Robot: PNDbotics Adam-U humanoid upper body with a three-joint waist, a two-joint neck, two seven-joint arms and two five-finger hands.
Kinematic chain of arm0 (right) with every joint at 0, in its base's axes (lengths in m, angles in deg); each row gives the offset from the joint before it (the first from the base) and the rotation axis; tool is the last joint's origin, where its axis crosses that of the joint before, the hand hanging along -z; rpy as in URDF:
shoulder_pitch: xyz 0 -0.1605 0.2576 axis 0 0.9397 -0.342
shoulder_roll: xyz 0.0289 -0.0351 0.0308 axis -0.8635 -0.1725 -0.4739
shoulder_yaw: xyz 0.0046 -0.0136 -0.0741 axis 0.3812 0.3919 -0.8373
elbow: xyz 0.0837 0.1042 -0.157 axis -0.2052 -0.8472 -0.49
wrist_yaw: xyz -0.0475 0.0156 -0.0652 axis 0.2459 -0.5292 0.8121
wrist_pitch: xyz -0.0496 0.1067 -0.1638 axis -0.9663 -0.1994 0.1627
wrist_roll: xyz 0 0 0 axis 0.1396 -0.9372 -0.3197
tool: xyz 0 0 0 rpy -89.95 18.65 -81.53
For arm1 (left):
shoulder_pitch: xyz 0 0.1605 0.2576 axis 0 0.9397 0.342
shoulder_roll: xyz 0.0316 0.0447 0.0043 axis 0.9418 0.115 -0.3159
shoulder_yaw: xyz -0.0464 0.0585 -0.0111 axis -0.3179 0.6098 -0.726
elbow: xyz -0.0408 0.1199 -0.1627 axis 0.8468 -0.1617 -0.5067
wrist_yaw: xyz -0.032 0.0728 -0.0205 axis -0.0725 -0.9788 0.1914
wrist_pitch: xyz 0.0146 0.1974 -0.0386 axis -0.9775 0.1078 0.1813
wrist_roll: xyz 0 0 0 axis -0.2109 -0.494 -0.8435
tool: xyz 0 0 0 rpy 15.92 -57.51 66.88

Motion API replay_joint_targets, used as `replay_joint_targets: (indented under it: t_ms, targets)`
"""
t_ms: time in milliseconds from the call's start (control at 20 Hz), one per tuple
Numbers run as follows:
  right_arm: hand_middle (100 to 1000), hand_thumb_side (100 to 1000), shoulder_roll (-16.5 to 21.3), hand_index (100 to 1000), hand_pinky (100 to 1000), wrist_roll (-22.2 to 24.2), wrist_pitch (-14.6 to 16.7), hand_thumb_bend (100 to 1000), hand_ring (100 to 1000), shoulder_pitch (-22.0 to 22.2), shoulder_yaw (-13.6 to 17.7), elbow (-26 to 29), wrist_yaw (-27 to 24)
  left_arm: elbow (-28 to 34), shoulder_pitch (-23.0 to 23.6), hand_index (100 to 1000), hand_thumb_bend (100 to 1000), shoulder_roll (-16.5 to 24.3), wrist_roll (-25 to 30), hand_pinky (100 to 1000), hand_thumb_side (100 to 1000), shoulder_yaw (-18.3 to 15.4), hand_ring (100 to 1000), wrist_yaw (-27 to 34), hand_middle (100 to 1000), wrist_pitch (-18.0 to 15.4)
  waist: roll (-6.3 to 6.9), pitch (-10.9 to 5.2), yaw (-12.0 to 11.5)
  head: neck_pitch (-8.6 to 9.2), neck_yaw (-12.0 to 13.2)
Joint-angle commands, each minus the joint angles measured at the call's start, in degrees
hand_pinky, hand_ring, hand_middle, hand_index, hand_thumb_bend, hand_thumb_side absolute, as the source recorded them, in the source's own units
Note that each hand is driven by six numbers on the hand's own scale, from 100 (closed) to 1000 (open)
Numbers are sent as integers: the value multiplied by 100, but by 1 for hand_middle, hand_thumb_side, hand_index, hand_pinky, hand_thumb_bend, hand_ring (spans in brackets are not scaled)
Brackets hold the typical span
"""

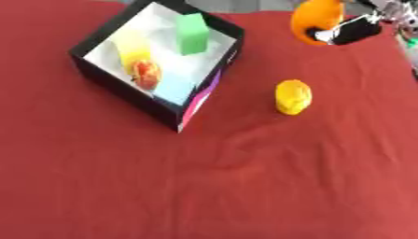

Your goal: Pick up objects on the table and place them in the box.

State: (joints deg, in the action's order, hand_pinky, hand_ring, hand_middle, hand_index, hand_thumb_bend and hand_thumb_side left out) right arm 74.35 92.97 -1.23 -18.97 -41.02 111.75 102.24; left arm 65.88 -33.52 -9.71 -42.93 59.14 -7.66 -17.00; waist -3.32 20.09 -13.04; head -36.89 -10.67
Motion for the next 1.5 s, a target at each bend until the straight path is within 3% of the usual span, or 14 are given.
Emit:
replay_joint_targets:
  t_ms: [50, 200, 400, 750, 850, 900, 1000, 1050, 1200, 1350, 1500]
  targets:
    - [448, 240, -48, 587, 732, 226, -8, 407, 627, -396, -136, 374, -274, 88, -19, 753, 232, 105, 17, 783, 527, -30, 703, -67, 665, -6, 28, -190, 5, -61, -16]
    - [448, 237, -553, 586, 731, 480, -20, 416, 627, -978, -417, 406, -316, 111, -59, 756, 243, 102, 19, 784, 518, -16, 708, -127, 668, -14, 65, -252, -24, -125, -68]
    - [450, 255, -1261, 586, 729, 655, 32, 402, 628, -1530, -697, 44, 2, 173, -128, 758, 262, 99, -58, 785, 506, -16, 714, -223, 671, -82, 83, -287, -92, -165, -157]
    - [469, 305, -2215, 605, 728, 404, 391, 393, 645, -1851, -853, -1084, 1130, 331, -336, 755, 275, 58, -142, 784, 487, 43, 717, -380, 670, -260, 56, -222, -291, -133, -343]
    - [542, 372, -2368, 691, 746, 309, 480, 412, 698, -1837, -852, -1338, 1375, 349, -360, 755, 276, 42, -135, 784, 487, 53, 717, -386, 671, -259, 47, -205, -317, -124, -364]
    - [631, 336, -2405, 796, 780, 303, 536, 450, 758, -1821, -866, -1406, 1459, 353, -362, 755, 275, 39, -137, 784, 487, 51, 716, -386, 670, -255, 43, -199, -319, -122, -350]
    - [753, 233, -2416, 910, 841, 494, 719, 421, 861, -1799, -906, -1450, 1597, 347, -352, 754, 272, 46, -141, 783, 486, 46, 714, -385, 668, -240, 43, -195, -305, -121, -321]
    - [793, 276, -2402, 949, 863, 624, 806, 395, 896, -1794, -897, -1427, 1655, 342, -346, 753, 269, 48, -145, 783, 484, 42, 714, -385, 667, -235, 45, -196, -294, -127, -312]
    - [793, 384, -2317, 959, 874, 885, 874, 231, 895, -1724, -786, -1341, 1610, 325, -322, 753, 271, 45, -147, 782, 484, 35, 712, -398, 667, -237, 59, -202, -248, -139, -279]
    - [784, 282, -2052, 954, 876, 1077, 733, 178, 886, -1631, -631, -1168, 984, 285, -266, 752, 270, 62, -141, 781, 484, 27, 711, -383, 666, -221, 72, -223, -184, -155, -225]
    - [777, 149, -1530, 940, 869, 1092, 449, 213, 878, -1451, -503, -554, 194, 255, -176, 752, 271, 98, -163, 780, 485, -5, 710, -386, 665, -205, 75, -268, -65, -202, -105]
